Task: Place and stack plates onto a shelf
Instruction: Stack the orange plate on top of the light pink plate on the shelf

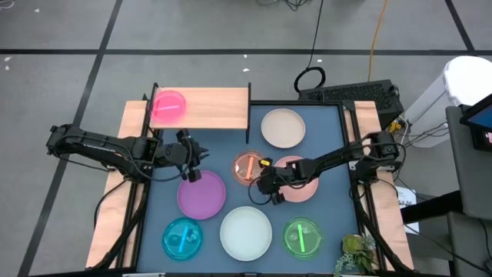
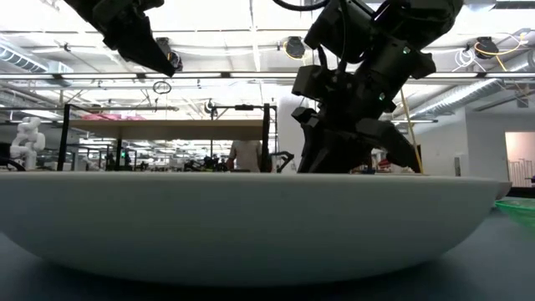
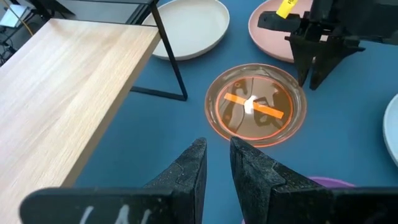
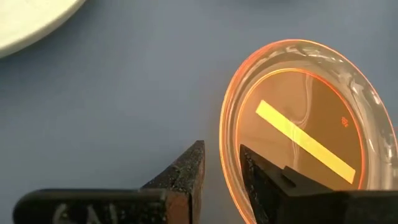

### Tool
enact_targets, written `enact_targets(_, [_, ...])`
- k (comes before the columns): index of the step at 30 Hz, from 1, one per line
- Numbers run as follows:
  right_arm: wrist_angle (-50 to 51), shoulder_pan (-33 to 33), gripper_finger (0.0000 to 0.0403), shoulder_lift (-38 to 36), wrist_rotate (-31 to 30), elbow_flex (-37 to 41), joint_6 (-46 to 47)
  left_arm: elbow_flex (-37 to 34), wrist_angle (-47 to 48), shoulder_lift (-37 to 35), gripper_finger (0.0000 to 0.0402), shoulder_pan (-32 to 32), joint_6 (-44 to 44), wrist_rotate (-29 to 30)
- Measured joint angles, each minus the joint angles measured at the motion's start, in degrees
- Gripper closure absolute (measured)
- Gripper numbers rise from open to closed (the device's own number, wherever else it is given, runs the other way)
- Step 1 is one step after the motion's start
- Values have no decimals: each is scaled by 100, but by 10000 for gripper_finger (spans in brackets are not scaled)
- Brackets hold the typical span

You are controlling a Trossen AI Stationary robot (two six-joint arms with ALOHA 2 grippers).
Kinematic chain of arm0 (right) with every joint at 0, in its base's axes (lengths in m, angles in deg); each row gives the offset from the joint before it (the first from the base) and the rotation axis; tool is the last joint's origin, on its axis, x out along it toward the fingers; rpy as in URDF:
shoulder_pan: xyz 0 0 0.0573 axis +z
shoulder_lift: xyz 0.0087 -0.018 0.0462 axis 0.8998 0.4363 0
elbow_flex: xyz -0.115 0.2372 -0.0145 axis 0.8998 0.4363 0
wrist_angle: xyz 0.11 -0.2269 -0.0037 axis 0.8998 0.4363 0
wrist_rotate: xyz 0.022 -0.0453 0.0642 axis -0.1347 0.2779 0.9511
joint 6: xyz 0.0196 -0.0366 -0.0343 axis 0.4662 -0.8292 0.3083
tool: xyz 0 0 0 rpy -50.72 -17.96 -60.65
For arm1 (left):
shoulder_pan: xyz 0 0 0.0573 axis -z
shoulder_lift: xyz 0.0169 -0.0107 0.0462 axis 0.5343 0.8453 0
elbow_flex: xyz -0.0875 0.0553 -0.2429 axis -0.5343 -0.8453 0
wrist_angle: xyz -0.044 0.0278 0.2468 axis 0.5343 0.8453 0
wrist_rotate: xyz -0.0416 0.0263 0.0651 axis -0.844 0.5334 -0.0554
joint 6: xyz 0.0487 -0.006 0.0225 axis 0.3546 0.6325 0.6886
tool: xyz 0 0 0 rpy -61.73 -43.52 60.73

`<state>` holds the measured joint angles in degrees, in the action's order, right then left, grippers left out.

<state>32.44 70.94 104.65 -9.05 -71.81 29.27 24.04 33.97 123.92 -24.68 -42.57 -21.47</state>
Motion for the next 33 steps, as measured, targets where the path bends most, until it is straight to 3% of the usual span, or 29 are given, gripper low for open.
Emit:
enact_targets(9, [-5, -2, 324, 186, 0, 0, -158, 0, -58, 0, 323, 0, -30, 0])
enact_targets(17, [-267, -2, 392, 205, -50, 0, -307, 0, -55, 0, 323, 0, -27, 0])
enact_targets(22, [-268, 0, 397, 202, -350, 0, -393, 0, -108, 9, 323, -2, 84, -59])
enact_targets(33, [-202, 2, 402, 19, -319, -7, -436, -4, -1097, 913, 323, 9, 981, -341])
